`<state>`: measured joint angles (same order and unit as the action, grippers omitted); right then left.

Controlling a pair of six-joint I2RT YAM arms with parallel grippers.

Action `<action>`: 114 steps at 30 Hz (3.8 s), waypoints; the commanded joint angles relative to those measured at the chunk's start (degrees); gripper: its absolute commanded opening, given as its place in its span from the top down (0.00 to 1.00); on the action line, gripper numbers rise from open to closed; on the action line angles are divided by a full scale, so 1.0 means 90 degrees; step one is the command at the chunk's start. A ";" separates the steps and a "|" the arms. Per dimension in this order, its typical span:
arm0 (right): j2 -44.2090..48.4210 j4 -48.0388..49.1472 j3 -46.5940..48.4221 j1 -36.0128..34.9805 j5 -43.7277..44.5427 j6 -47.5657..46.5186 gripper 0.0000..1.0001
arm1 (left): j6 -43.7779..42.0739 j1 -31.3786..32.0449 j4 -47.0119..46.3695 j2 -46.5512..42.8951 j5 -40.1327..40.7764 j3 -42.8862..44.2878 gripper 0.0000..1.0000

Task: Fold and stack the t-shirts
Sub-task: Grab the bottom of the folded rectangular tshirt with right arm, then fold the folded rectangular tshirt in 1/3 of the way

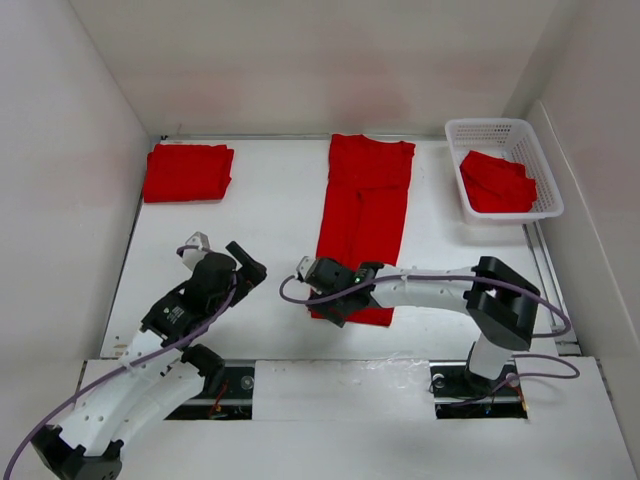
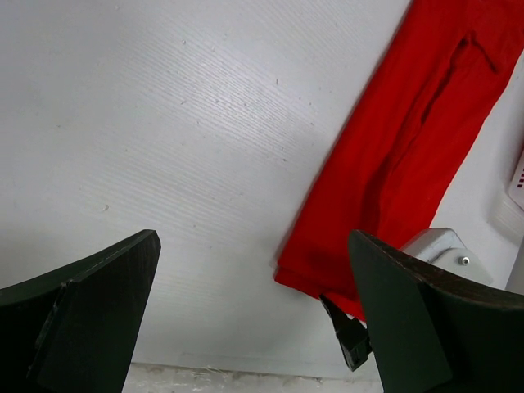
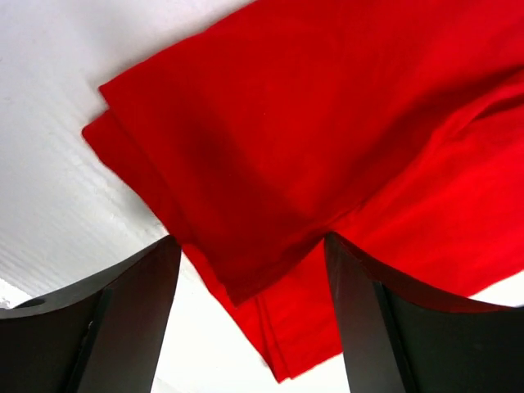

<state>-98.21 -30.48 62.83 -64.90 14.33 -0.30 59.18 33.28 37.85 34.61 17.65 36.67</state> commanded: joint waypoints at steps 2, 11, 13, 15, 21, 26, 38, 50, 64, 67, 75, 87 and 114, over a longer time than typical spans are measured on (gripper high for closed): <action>-0.0219 0.0204 0.0041 0.0179 -0.0312 -0.0016 0.28 | -0.0022 -0.0006 -0.0143 0.0051 0.0178 0.0155 0.00; -0.0572 -0.0002 0.0295 0.0258 -0.0596 -0.0143 0.52 | -0.0023 -0.0006 -0.0143 0.0051 0.0236 0.0155 0.00; -0.0660 -0.0061 0.0353 0.0258 -0.0664 -0.0143 0.59 | -0.0023 -0.0006 -0.0143 0.0051 0.0236 0.0155 0.00; -0.0844 -0.0119 0.0411 0.0258 -0.0732 -0.0202 0.70 | -0.0023 -0.0006 -0.0143 0.0051 0.0304 0.0155 0.00; -0.0593 -0.0119 0.0412 0.0258 -0.1366 -0.0134 0.90 | 0.0036 -0.0006 -0.0084 0.0051 0.0305 0.0155 0.00; -0.0035 -0.0119 0.0470 0.0132 -0.2089 0.0354 0.99 | 0.0036 -0.0006 -0.0084 0.0109 0.0363 0.0155 0.00; 0.0512 -0.1056 0.1387 -0.0054 -0.2842 0.0785 1.00 | 0.0036 -0.0006 -0.0143 0.0109 0.0422 0.0213 0.00; 0.0073 -0.1916 0.2130 0.1098 -0.2617 0.0492 1.00 | -0.0023 -0.0006 -0.0201 0.0226 0.0363 0.0213 0.00; -0.0747 -0.2238 0.3224 0.2191 -0.2901 -0.0640 1.00 | -0.0403 -0.0006 -0.0523 0.0734 0.0041 0.0155 0.00; -0.0904 -0.2355 0.3389 0.2339 -0.2901 -0.0797 1.00 | -0.0403 -0.0006 -0.0523 0.0734 0.0041 0.0155 0.00; -0.1099 -0.2492 0.3819 0.2758 -0.3183 -0.1285 1.00 | -0.0403 -0.0006 -0.0582 0.0734 0.0041 0.0155 0.00; -0.1499 -0.2922 0.4552 0.3217 -0.3457 -0.2242 0.99 | -0.0462 -0.0006 -0.0582 0.0734 0.0041 0.0155 0.00; -0.2788 -0.3420 0.5978 0.3969 -0.3809 -0.3189 0.95 | -0.0579 -0.0006 -0.0758 0.0910 -0.0145 0.0037 0.00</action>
<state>-122.63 -61.12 113.97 -29.30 -18.22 -26.44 55.27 33.28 32.36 42.50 16.78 36.67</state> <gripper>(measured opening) 0.173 0.993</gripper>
